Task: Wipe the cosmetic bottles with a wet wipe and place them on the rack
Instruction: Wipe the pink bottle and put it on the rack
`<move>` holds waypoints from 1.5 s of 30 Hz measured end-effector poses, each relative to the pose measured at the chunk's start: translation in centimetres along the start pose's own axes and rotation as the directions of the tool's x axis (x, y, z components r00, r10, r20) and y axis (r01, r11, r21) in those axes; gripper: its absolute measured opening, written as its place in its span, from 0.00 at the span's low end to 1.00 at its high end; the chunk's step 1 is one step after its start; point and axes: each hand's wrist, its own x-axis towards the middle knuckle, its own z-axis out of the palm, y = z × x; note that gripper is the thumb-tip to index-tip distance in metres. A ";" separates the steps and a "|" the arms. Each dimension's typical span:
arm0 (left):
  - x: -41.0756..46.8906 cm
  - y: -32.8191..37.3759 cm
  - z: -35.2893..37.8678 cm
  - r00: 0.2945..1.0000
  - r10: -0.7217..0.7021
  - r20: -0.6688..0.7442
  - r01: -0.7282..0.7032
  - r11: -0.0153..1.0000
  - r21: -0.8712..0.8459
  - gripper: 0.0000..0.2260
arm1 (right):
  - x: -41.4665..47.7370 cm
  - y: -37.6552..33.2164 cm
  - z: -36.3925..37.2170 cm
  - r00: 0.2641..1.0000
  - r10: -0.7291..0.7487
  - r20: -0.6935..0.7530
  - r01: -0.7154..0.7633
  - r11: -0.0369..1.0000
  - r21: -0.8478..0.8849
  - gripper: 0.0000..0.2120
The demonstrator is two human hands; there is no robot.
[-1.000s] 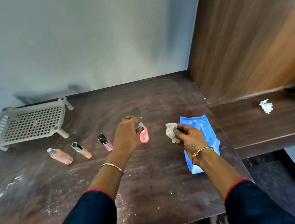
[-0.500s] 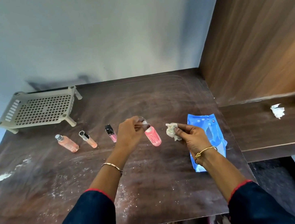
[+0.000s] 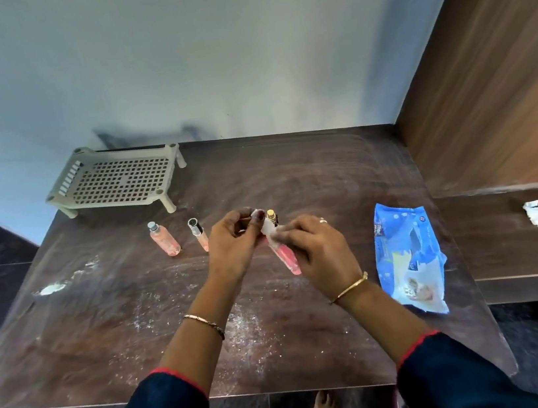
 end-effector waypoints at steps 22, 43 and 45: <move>1.6 2.4 -5.8 0.997 -0.033 0.073 0.032 0.999 0.018 0.06 | -2.7 -4.7 3.2 0.996 0.023 0.086 -0.007 0.982 -0.186 0.11; -0.2 1.2 -7.9 0.991 0.003 0.137 -0.011 0.998 0.062 0.07 | -1.4 -9.2 5.7 0.999 0.049 -0.006 -0.048 0.953 -0.300 0.11; -0.1 1.0 -8.2 0.994 -0.019 0.109 0.011 0.997 0.073 0.07 | -2.6 -9.1 5.7 0.985 0.096 0.144 -0.046 0.948 -0.314 0.11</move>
